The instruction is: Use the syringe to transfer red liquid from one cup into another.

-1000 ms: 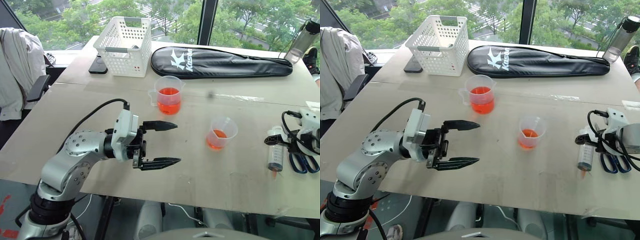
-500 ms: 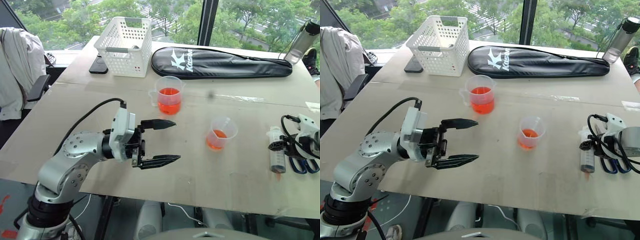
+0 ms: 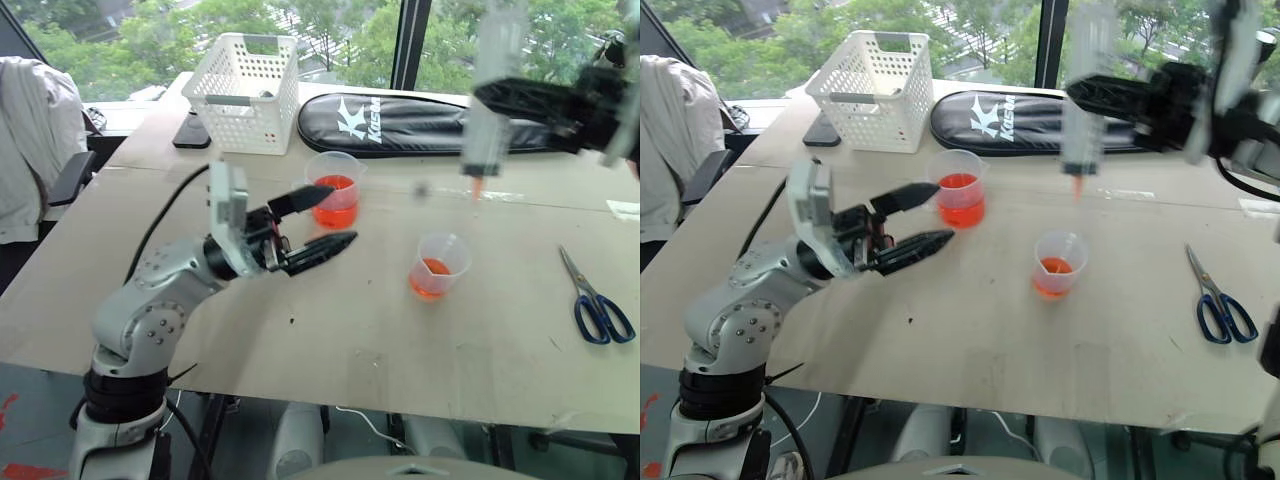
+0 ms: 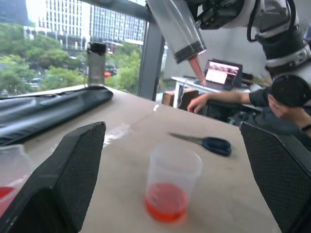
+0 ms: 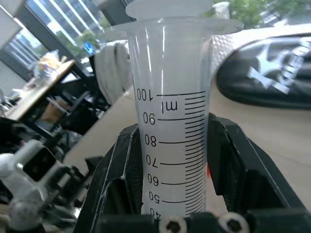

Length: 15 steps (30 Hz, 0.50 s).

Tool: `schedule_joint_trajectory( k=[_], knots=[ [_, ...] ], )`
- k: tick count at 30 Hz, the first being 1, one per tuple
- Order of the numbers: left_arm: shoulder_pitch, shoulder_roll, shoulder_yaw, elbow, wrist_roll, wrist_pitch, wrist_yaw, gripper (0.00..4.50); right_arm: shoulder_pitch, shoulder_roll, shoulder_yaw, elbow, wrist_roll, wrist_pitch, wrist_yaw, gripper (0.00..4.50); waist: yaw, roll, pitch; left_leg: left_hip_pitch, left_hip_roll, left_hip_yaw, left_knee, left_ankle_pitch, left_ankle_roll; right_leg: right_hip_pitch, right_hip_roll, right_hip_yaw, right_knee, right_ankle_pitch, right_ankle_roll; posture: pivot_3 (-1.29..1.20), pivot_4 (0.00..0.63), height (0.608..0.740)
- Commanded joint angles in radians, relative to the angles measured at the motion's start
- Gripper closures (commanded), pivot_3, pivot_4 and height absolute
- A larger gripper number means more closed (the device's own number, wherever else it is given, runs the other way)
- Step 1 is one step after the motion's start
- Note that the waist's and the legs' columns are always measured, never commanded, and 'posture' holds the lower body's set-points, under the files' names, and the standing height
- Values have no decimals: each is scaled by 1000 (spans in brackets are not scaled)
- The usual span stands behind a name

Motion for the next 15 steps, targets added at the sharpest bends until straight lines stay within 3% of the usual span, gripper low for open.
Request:
schedule_joint_trajectory(
  k=[1,3,7,11,15],
  knots=[
    [-62,-15,45,34,8,-22,47,0,-38,203,107,-44,-376,-257,8,3051,0,1,1,-1,0,0,0,0,0,-1,0,1,0,1,1,0,150,724],
    [-86,-16,69,61,25,-36,74,0,-55,260,197,-84,-603,-334,115,3051,7,1,1,-4,-1,0,0,0,0,-3,0,0,1,3,4,0,150,724],
    [-141,-29,137,131,99,-101,178,0,-118,427,277,-34,-822,-428,161,3052,10,1,1,-23,-1,-1,4,0,0,-20,-2,-3,5,3,5,0,150,724],
    [-240,-54,204,224,196,-159,354,0,-116,561,337,49,-1046,-533,216,3054,9,1,0,-24,-1,-3,4,0,0,-21,-2,-5,5,3,5,0,150,724],
    [-291,-23,214,291,249,-159,382,0,-72,642,405,106,-1248,-652,306,3054,8,1,0,-23,-1,-2,4,0,0,-20,-2,-6,5,3,5,0,150,724]
  ],
)
